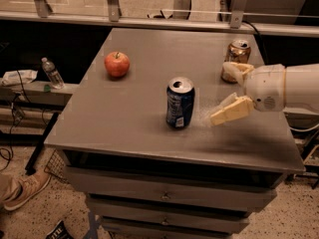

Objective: Place pepsi can upright

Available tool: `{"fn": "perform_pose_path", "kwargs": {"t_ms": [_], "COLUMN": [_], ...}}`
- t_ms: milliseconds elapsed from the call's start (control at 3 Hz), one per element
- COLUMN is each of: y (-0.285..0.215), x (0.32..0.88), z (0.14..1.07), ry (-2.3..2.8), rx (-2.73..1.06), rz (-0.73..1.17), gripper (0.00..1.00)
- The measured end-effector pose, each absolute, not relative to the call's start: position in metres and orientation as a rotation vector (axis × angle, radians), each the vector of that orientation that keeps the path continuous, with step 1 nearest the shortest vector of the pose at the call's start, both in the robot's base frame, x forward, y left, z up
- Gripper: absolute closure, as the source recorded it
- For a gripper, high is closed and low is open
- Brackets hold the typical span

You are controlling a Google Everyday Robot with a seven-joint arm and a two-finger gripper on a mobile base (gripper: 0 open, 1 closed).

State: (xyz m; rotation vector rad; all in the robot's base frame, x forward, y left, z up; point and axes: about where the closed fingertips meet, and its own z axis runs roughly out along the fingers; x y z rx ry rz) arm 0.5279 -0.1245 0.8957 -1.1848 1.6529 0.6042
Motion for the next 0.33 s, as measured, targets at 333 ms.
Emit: {"fn": "perform_pose_path", "kwargs": {"t_ms": [333], "y": [-0.1696], "x": [0.5223], "z": [0.9080], "ry": [1.775], "rx": [-1.218], "rz": [0.450], "gripper": [0.00]}}
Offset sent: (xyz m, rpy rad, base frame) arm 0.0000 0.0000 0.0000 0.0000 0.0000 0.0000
